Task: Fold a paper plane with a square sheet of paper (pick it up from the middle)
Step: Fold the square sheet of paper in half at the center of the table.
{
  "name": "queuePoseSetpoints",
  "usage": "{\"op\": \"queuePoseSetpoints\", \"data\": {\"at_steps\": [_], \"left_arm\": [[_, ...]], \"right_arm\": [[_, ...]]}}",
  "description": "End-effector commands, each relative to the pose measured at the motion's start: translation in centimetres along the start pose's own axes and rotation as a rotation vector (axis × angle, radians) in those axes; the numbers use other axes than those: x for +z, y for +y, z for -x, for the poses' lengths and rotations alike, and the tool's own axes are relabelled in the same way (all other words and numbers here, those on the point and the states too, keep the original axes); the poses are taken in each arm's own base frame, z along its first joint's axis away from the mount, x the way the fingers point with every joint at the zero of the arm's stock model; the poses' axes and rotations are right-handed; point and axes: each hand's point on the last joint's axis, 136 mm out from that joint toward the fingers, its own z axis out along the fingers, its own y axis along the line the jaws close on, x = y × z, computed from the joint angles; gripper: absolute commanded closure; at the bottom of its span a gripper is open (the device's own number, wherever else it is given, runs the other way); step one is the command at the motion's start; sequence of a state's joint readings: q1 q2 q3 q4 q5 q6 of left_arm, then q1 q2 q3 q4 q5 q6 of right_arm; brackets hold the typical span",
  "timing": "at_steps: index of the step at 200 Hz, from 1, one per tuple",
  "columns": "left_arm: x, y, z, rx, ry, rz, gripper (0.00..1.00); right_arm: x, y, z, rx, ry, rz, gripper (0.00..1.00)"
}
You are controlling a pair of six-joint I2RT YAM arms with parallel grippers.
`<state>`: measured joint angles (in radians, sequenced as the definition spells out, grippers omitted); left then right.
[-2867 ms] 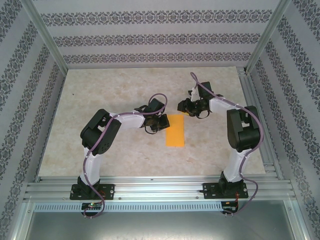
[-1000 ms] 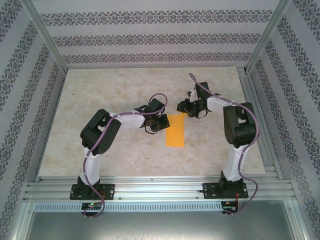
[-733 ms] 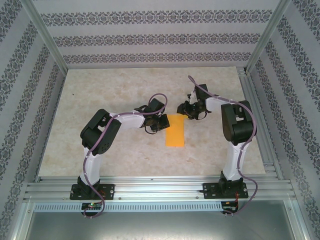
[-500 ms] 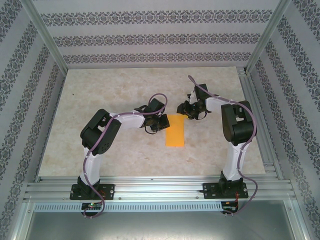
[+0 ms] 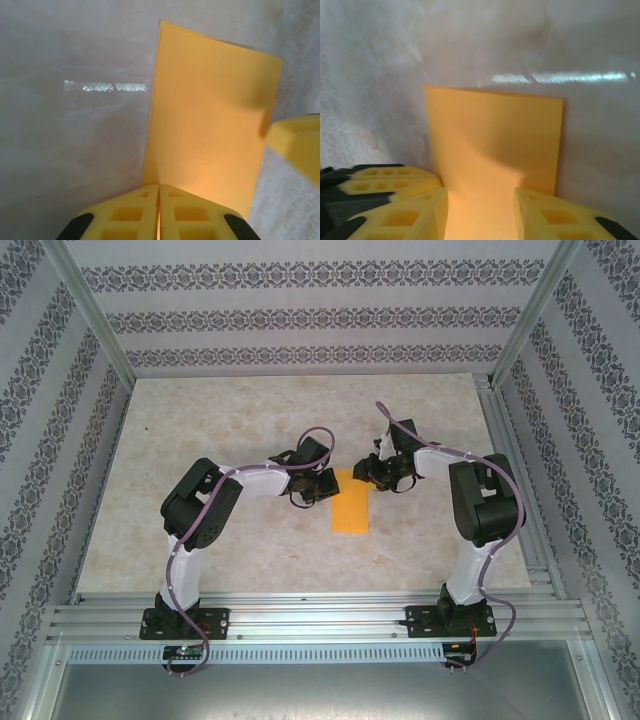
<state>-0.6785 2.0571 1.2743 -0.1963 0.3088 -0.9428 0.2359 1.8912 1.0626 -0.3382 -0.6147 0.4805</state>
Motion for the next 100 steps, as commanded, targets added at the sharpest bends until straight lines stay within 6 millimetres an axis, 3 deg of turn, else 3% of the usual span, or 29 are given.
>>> {"op": "queuePoseSetpoints", "data": {"at_steps": [1, 19, 71, 100], "left_arm": [[0.7, 3.2, -2.4, 0.0, 0.068, 0.114, 0.89], [0.7, 3.2, -2.5, 0.002, 0.067, 0.114, 0.89], [0.6, 3.1, -2.5, 0.002, 0.065, 0.111, 0.89], [0.5, 3.1, -2.5, 0.002, 0.063, 0.111, 0.89]], "right_arm": [[0.8, -1.5, -0.8, 0.001, 0.013, -0.047, 0.6], [0.5, -2.3, -1.1, 0.001, 0.018, -0.089, 0.61], [-2.2, 2.5, -1.5, -0.056, -0.021, 0.029, 0.6], [-1.6, 2.2, -3.2, -0.037, -0.007, 0.04, 0.6]]}}
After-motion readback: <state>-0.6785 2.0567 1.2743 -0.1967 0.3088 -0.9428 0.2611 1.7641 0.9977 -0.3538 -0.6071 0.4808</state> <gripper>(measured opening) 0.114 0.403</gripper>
